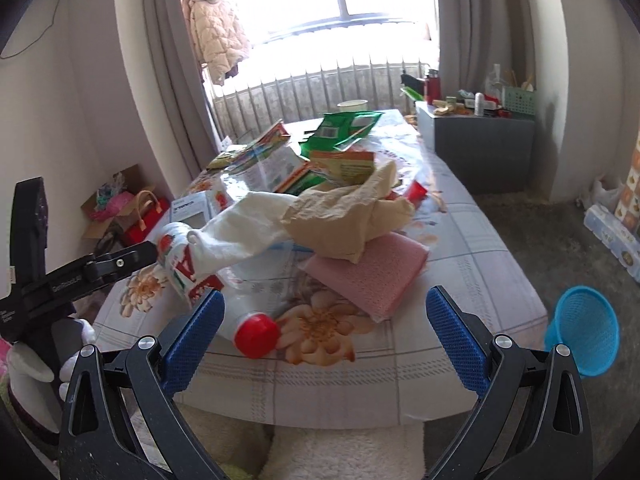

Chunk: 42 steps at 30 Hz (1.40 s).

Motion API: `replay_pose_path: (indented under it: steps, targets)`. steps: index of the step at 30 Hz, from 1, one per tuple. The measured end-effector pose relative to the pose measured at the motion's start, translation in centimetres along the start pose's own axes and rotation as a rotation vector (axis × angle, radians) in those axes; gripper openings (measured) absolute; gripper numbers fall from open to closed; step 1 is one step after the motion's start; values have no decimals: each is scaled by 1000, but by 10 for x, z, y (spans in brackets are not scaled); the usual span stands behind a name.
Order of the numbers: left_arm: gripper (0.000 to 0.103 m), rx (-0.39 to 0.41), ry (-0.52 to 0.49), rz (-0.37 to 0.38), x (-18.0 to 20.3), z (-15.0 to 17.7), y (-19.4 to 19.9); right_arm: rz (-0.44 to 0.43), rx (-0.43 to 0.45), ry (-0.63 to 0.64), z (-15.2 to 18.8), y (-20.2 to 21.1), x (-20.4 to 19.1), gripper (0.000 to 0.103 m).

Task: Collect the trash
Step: 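Grasp the white CABLE box with the left tool while the right tool approaches the AD bottle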

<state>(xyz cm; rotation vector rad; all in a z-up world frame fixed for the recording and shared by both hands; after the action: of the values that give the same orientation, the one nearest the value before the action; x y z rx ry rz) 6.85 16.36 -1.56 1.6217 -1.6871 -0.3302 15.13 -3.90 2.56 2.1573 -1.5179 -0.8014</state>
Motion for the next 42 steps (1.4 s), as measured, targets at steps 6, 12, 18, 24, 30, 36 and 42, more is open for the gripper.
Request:
replay_pose_path:
  steps: [6,12,18,24,30,36,42]
  targets:
    - [97,13,39,-57,-33,-22,-9,-101,-58,107,-10,-34,-37,93]
    - [97,-5,97,-168,-80,-81,-40,-157,-108,175,-19,-59,-60,92]
    - [97,-172,173,-228,-108,-135,-109,-176,-132,201,-17,-67,-71,92]
    - [97,-273,262,-315,-113,-154,-150,-187,-143,190,-15,-68,-69,92]
    - [97,-328,204,-420,-101,-151,-177,-210,-160,185,-12,-74,-68,92]
    - [98,-370,86,-457,-103,-143,-194,-214,-169,193,-10,-75,-70,92]
    - [97,-346,3,-389,-111,-140,-185,-227,-232,154,-6,-87,-65,87]
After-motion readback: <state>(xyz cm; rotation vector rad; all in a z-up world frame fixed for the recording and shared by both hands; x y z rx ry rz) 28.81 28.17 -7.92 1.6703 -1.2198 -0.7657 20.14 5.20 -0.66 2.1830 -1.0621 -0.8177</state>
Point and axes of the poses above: each gripper's, at about its wrist camera, not at the fingertips, and y roughly against the way its jaws point, x to its right, z to its underside, the point moved 1 cm from there along -y, roughly the way its jaws point, and after that the axes turned 2 degrees about -z, right-handed, at the moved point
